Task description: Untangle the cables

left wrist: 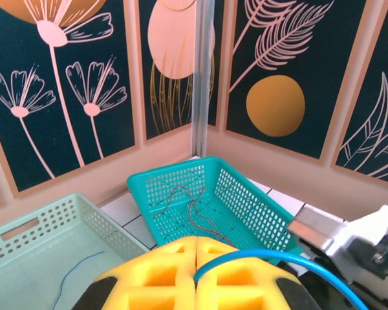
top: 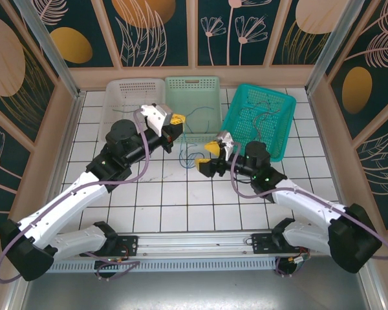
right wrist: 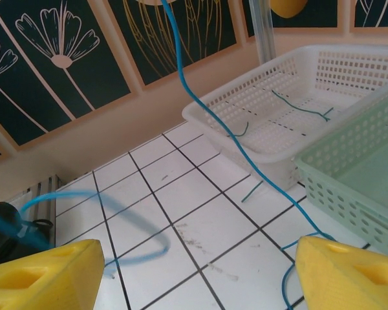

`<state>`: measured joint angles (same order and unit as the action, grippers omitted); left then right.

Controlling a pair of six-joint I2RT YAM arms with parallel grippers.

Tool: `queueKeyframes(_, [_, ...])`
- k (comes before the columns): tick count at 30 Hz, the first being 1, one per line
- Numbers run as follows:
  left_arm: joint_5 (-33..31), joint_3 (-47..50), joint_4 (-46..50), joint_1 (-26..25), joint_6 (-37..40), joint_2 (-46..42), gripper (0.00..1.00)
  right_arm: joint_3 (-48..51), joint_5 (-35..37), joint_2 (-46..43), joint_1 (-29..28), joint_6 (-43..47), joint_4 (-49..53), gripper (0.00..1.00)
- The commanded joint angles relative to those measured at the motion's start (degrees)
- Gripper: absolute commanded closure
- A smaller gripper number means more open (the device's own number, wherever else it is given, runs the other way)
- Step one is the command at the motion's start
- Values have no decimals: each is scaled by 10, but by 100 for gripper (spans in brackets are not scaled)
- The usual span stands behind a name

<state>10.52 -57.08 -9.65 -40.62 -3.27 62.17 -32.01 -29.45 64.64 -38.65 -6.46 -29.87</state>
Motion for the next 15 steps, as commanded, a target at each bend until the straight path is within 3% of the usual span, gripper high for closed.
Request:
queueKeyframes(1, [13, 5, -33, -3, -10, -10, 100, -34, 1, 24, -15, 0, -61, 22])
queueKeyframes(8, [18, 10, -43, -3, -24, -19, 100, -40, 72, 53, -20, -8, -81, 22])
queueKeyframes(15, [-17, 4, -42, -3, -23, -51, 100, -65, 133, 117, -28, -15, 26, 30])
